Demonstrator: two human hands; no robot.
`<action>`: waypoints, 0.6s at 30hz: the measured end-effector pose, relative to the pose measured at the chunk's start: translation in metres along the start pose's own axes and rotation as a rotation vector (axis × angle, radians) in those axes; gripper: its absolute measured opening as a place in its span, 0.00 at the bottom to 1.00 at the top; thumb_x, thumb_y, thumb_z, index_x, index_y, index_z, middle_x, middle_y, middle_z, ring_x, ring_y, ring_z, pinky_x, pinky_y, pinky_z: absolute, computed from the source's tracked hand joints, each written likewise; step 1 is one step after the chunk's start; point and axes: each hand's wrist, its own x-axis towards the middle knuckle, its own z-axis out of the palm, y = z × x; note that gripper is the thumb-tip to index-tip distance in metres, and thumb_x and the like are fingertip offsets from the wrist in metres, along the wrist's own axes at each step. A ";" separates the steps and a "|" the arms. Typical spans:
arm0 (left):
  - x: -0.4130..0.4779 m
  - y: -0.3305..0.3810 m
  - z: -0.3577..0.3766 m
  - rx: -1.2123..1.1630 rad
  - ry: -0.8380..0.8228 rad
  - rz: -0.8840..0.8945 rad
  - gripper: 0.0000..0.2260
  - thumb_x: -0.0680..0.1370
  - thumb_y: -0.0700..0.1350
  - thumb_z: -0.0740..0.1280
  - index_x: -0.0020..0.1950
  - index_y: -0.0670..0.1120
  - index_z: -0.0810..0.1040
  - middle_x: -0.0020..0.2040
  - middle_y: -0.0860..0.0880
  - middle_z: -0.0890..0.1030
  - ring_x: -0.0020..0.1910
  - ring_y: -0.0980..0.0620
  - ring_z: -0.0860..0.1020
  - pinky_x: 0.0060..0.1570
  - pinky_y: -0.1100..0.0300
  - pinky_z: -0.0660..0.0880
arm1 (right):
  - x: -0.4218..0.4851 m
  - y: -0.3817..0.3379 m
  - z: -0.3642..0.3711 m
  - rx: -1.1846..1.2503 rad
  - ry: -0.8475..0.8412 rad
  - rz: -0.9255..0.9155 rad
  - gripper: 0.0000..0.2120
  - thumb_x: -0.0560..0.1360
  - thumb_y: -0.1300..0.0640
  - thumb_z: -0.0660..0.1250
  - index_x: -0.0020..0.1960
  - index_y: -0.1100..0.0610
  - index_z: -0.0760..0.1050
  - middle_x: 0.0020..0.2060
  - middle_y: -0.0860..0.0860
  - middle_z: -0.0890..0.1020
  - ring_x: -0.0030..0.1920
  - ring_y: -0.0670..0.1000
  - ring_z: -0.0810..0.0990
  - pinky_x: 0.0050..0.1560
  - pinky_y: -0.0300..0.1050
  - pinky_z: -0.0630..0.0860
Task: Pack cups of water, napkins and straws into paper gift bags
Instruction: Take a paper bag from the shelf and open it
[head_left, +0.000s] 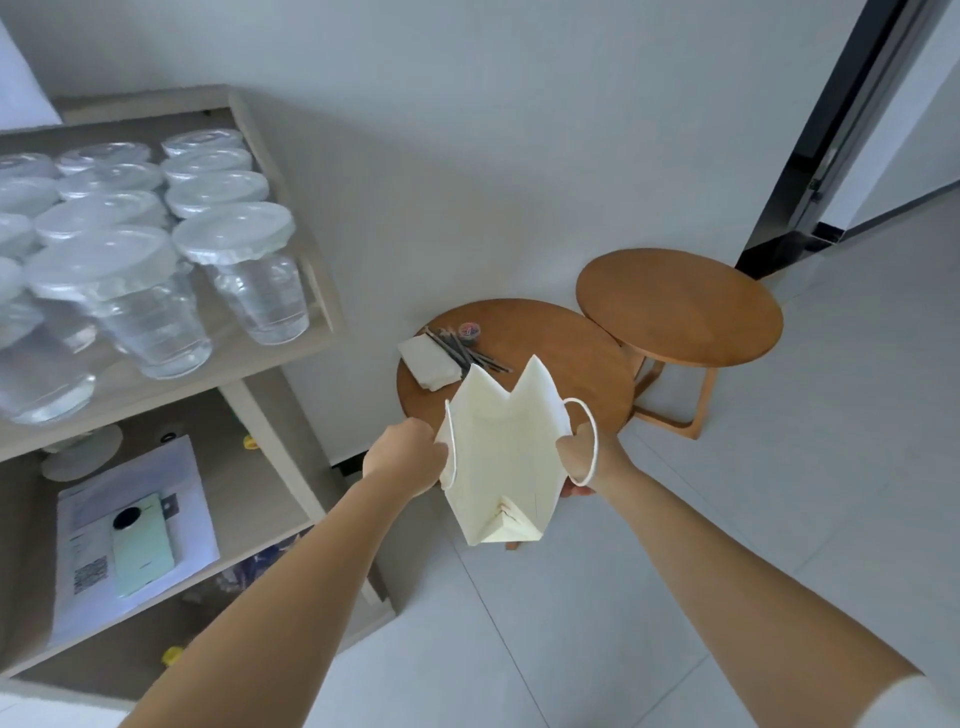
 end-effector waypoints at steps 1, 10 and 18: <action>0.009 0.005 0.002 -0.010 -0.004 -0.018 0.06 0.75 0.41 0.60 0.40 0.42 0.74 0.33 0.48 0.74 0.29 0.51 0.72 0.30 0.63 0.69 | 0.011 -0.001 -0.006 -0.025 -0.010 -0.015 0.09 0.75 0.66 0.59 0.38 0.61 0.73 0.33 0.56 0.76 0.32 0.55 0.78 0.25 0.41 0.78; 0.096 0.039 0.015 0.008 -0.002 -0.124 0.11 0.77 0.40 0.58 0.34 0.45 0.67 0.33 0.48 0.71 0.29 0.52 0.69 0.29 0.63 0.67 | 0.120 -0.014 -0.022 -0.384 0.007 -0.129 0.15 0.74 0.63 0.59 0.29 0.59 0.65 0.25 0.53 0.69 0.30 0.54 0.71 0.31 0.42 0.67; 0.209 0.055 0.014 -0.022 -0.172 -0.111 0.13 0.76 0.39 0.59 0.31 0.46 0.67 0.31 0.49 0.72 0.28 0.54 0.70 0.28 0.63 0.65 | 0.234 -0.054 -0.015 -0.471 -0.067 -0.053 0.08 0.75 0.63 0.60 0.37 0.61 0.72 0.31 0.55 0.75 0.32 0.55 0.78 0.32 0.44 0.80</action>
